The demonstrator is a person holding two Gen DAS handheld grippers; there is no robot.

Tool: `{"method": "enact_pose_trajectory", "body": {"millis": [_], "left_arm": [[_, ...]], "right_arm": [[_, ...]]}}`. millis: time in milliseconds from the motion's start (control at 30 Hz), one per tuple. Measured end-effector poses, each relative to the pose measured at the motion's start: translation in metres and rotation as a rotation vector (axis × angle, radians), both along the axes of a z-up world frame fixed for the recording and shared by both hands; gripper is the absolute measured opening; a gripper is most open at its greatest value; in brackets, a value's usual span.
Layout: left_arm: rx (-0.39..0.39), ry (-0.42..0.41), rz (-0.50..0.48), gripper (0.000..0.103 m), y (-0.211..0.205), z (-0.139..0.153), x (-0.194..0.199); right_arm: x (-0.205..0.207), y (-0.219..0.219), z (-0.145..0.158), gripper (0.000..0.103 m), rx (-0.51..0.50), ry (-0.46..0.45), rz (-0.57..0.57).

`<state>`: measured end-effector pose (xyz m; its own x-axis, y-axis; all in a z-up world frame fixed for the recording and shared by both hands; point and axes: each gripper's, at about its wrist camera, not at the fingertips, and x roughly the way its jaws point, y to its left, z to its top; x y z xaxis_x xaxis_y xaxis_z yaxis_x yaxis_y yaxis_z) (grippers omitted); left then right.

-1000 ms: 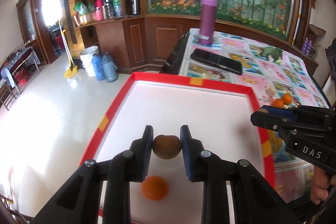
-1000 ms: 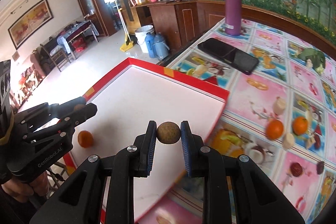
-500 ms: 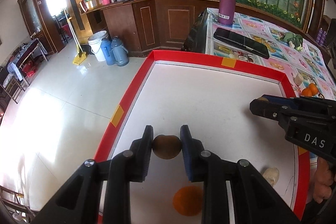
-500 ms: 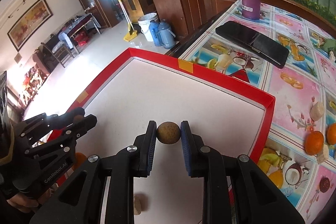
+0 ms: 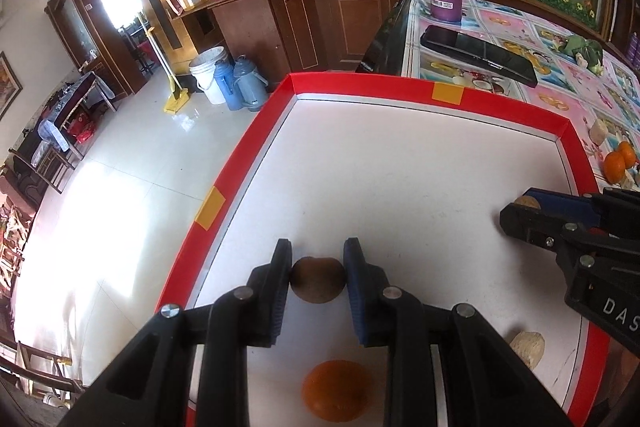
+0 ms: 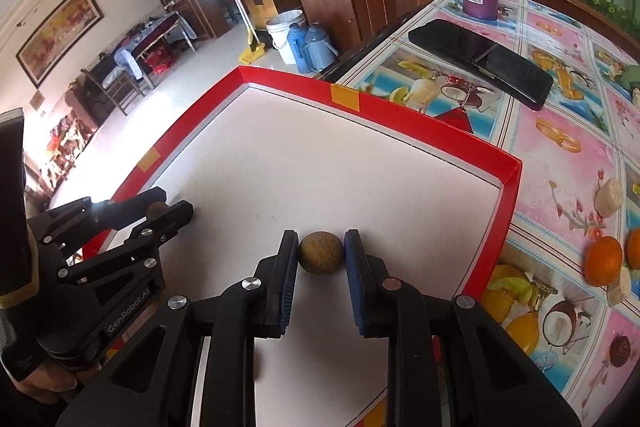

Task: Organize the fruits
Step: 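Carry both brown round fruits in the two tools over the tray, then open the left tool over the tray while the right tool releases its brown fruit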

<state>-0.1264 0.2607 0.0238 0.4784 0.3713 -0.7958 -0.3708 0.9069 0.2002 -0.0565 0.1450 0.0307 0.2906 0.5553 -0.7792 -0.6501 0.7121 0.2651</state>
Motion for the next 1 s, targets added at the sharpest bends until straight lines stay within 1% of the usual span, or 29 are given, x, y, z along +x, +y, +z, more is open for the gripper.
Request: {"method": "enact_pose_trajectory", "body": {"millis": [67,100,133,200,233,300,367,433,500,533,633,733,867,933,1000], "left_arm": [[0.017,-0.005,0.021,0.033,-0.001,0.000,-0.001],[0.020,-0.008,0.039,0.041,0.000,0.000,-0.001],[0.011,-0.014,0.054,0.053,0.001,0.001,-0.003],[-0.036,-0.029,0.082,0.064,0.004,0.002,-0.010],[-0.047,-0.035,0.101,0.064,0.003,0.003,-0.014],[-0.042,-0.045,0.116,0.065,-0.003,0.007,-0.024],[-0.032,-0.054,0.119,0.071,-0.011,0.013,-0.032],[-0.030,-0.066,0.118,0.079,-0.018,0.017,-0.037],[-0.032,-0.076,0.112,0.084,-0.025,0.021,-0.038],[-0.033,-0.078,0.107,0.087,-0.028,0.022,-0.037],[-0.031,-0.082,0.081,0.090,-0.037,0.024,-0.031],[-0.022,-0.087,0.052,0.095,-0.045,0.027,-0.023],[-0.031,-0.103,0.022,0.099,-0.052,0.030,-0.014],[-0.058,-0.103,0.006,0.103,-0.054,0.031,-0.006],[-0.093,-0.096,0.010,0.103,-0.054,0.029,0.002]], "right_arm": [[-0.001,0.001,0.001,0.026,-0.004,0.008,0.008],[-0.001,0.002,0.002,0.030,-0.003,0.016,0.016],[-0.001,0.002,0.003,0.032,0.004,0.020,0.021],[-0.001,0.000,0.006,0.033,0.019,0.018,0.013],[-0.001,-0.002,0.007,0.033,0.033,0.021,0.010],[0.002,-0.007,0.012,0.033,0.076,0.031,-0.004],[0.004,-0.011,0.016,0.033,0.107,0.027,-0.024],[0.006,-0.013,0.020,0.033,0.128,0.027,-0.039],[0.008,-0.015,0.023,0.033,0.137,0.029,-0.059],[0.010,-0.017,0.023,0.033,0.136,0.028,-0.076],[0.016,-0.021,0.023,0.033,0.128,0.026,-0.118],[0.024,-0.028,0.025,0.033,0.151,0.044,-0.149],[0.030,-0.037,0.030,0.033,0.158,0.027,-0.192],[0.034,-0.043,0.032,0.033,0.177,0.035,-0.206],[0.039,-0.051,0.034,0.033,0.199,0.050,-0.232]]}}
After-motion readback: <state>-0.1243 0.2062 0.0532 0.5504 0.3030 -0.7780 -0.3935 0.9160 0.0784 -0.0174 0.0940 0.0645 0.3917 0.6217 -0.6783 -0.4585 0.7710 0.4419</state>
